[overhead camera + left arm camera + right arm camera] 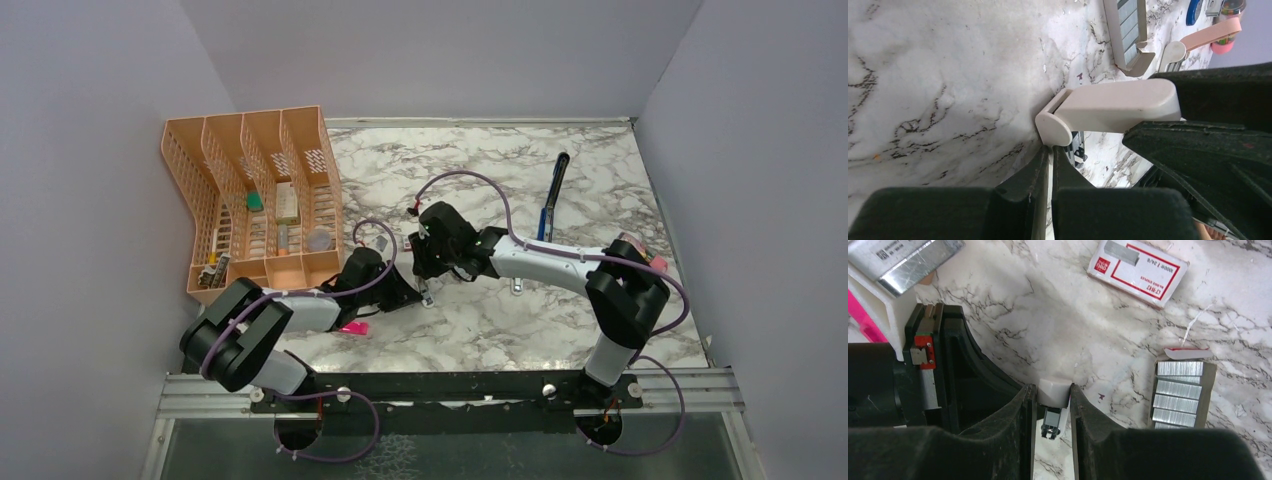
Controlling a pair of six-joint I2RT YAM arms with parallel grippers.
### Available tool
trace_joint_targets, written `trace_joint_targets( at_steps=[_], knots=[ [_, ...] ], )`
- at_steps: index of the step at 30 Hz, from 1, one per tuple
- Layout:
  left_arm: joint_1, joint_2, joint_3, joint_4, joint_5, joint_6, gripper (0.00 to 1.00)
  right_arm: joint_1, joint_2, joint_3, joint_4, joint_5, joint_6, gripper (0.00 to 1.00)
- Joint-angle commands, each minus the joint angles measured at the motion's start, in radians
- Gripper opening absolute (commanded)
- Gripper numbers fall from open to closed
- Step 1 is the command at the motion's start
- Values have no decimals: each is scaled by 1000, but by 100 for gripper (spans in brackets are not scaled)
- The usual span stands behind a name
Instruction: Load the staples into the stapler
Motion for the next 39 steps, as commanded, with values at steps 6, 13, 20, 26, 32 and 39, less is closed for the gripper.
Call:
trace_joint_targets(
  at_steps=[6, 13, 20, 26, 32, 39],
  knots=[
    [-3, 75, -7, 8, -29, -7, 0, 5, -16, -18, -120, -51, 36, 31],
    [-3, 80, -5, 8, -40, -6, 0, 15, -38, -62, -145, -70, 58, 30],
    [-3, 74, -6, 8, -43, -7, 0, 41, -50, -106, -160, -63, 84, 30],
    [-3, 76, -4, 8, -45, -7, 0, 73, -39, -122, -179, -6, 113, 31],
    [-3, 86, 3, 8, -46, -2, 0, 116, -19, -125, -197, 131, 178, 31],
    [-3, 83, 10, 6, -34, 9, 3, 117, 17, -130, -182, 170, 194, 36]
  ],
)
